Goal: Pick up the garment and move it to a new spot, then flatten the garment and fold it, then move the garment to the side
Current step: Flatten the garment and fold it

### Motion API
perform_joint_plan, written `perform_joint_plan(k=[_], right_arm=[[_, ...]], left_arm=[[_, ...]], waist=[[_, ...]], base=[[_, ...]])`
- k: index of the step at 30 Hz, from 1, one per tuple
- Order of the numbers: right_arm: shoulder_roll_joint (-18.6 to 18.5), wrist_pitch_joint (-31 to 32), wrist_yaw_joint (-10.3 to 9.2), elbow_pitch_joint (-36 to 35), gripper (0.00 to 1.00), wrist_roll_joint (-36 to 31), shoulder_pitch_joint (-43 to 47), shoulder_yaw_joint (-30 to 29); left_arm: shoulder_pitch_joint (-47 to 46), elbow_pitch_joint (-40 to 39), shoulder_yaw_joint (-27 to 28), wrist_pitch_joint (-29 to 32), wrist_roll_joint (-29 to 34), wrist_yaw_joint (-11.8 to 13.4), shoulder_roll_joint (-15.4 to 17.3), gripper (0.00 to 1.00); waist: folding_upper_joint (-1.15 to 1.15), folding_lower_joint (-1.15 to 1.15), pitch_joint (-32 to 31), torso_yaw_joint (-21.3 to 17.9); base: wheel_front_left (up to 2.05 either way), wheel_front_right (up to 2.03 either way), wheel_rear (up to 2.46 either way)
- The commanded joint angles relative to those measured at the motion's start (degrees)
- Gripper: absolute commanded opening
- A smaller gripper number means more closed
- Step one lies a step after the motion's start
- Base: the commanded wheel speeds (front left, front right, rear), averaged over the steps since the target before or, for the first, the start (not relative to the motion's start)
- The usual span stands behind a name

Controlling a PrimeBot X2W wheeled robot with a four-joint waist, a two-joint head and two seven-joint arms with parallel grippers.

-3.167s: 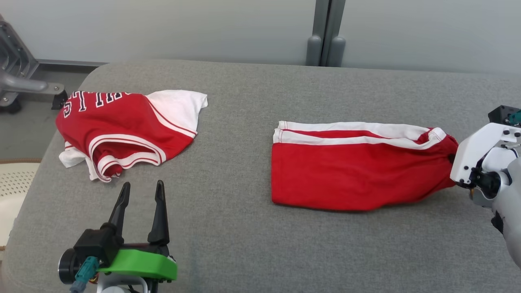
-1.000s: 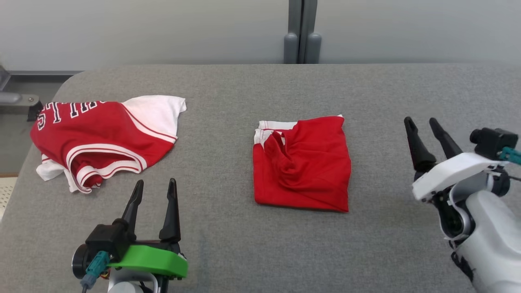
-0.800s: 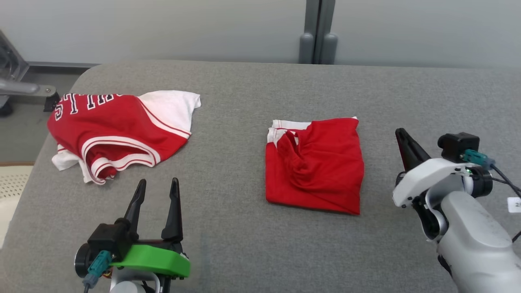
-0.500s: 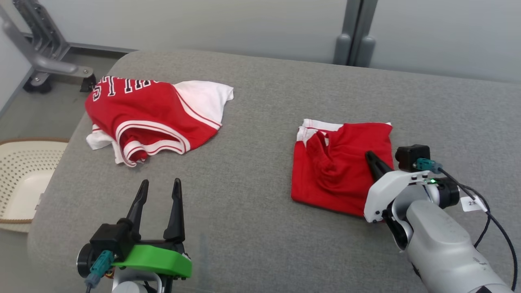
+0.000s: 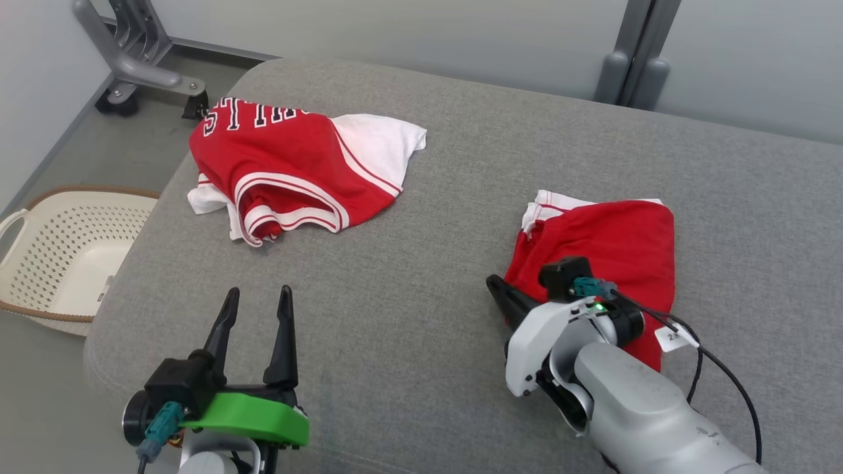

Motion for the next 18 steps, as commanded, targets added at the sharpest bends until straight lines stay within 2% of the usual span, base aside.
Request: perform_joint_plan(k=[1,5,7,13,14,16,17,18], right_arm=[[-0.81,-0.68,-0.08,-0.47,0.00,1.37,-1.03,0.82],[-0.86,-1.85,-0.08,-1.80,0.00,3.89,-3.20,2.49],[-2.34,-2.13,-0.08,-3.15,0.00,4.33,-4.12,2.38],[-7.88,-2.09,-0.08,-12.83,0.00,1.64,-3.71,-3.63],[-9.04,-2.09,-0.07,-14.66,0.03,0.67,-3.16,-5.11],[-10.88,-2.09,-0.08,-17.51,0.29,-1.00,-2.12,-7.52],[-11.55,-2.10,-0.08,-18.77,0.34,-1.64,-1.61,-8.61],[-12.71,-2.10,-0.08,-20.33,0.53,-2.93,-0.91,-10.30]], left_arm=[[-0.76,0.03,0.40,-0.01,0.53,-0.03,0.13,1.00],[-0.19,-0.03,1.08,-0.01,0.79,-0.06,0.14,1.00],[0.33,-0.17,1.55,-0.01,1.01,-0.17,0.14,1.00],[1.48,-0.79,2.80,-0.01,1.92,-0.46,0.15,1.00],[1.76,-0.95,3.03,-0.01,1.99,-0.47,0.14,1.00],[2.03,-1.16,3.46,-0.01,2.12,-0.57,0.15,1.00],[2.18,-1.26,3.78,-0.01,2.15,-0.56,0.14,1.00],[2.37,-1.35,4.02,-0.01,2.18,-0.61,0.14,1.00]], waist=[[0.00,0.00,-0.55,-1.00],[0.00,0.00,-1.66,-3.12],[0.00,0.00,-2.35,-4.51],[0.00,0.00,-4.16,-9.56],[0.00,0.00,-4.44,-10.52],[0.00,0.00,-4.85,-12.22],[0.00,0.00,-5.08,-13.06],[0.00,0.00,-5.25,-14.13]], base=[[0.00,0.00,0.00],[0.00,0.00,0.00],[0.00,0.00,0.00],[0.00,0.00,0.00],[0.00,0.00,0.00],[0.00,0.00,0.00],[0.00,0.00,0.00],[0.00,0.00,0.00]])
